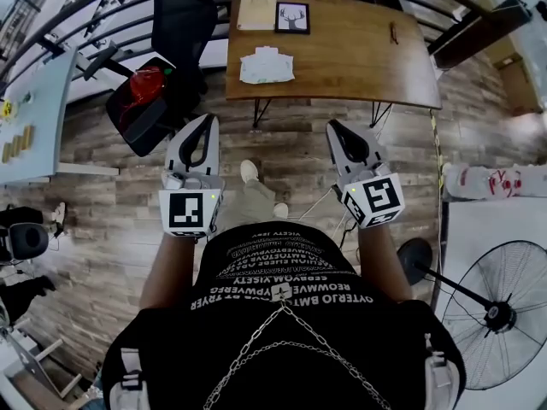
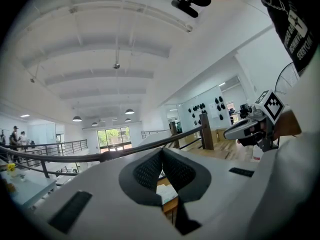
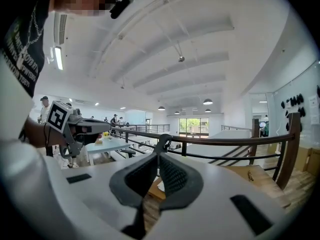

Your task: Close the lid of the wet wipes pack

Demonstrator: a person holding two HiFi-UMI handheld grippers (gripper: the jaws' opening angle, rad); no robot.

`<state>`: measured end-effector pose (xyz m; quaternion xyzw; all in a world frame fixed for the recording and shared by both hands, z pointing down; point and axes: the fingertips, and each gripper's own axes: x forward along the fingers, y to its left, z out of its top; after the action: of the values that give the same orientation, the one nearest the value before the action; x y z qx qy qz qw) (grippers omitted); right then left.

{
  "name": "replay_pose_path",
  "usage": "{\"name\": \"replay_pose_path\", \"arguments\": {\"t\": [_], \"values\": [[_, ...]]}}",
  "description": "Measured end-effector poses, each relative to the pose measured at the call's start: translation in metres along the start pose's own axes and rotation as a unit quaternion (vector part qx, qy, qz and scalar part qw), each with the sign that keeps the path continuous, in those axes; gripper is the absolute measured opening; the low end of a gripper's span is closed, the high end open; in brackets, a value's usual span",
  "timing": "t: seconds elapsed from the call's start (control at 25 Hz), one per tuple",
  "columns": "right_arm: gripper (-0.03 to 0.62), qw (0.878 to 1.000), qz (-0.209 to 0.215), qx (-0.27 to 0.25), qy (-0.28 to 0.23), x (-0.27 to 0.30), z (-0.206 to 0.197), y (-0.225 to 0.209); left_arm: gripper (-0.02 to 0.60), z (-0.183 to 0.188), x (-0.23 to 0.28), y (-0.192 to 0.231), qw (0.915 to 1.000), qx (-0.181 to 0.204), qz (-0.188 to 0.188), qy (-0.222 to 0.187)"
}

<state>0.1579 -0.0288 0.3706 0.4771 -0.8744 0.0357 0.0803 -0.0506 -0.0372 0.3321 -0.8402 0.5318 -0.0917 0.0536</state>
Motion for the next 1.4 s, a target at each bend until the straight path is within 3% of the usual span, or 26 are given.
{"name": "replay_pose_path", "arguments": {"t": [0.64, 1.4], "values": [[0.018, 1.000, -0.002, 0.013, 0.017, 0.064, 0.000, -0.017, 0.028, -0.010, 0.063, 0.028, 0.9993, -0.011, -0.034, 0.010], [0.018, 1.000, 0.005, 0.018, 0.023, 0.197, 0.022, -0.057, 0.028, -0.032, 0.174, 0.106, 0.9980, -0.017, -0.053, 0.031]]}}
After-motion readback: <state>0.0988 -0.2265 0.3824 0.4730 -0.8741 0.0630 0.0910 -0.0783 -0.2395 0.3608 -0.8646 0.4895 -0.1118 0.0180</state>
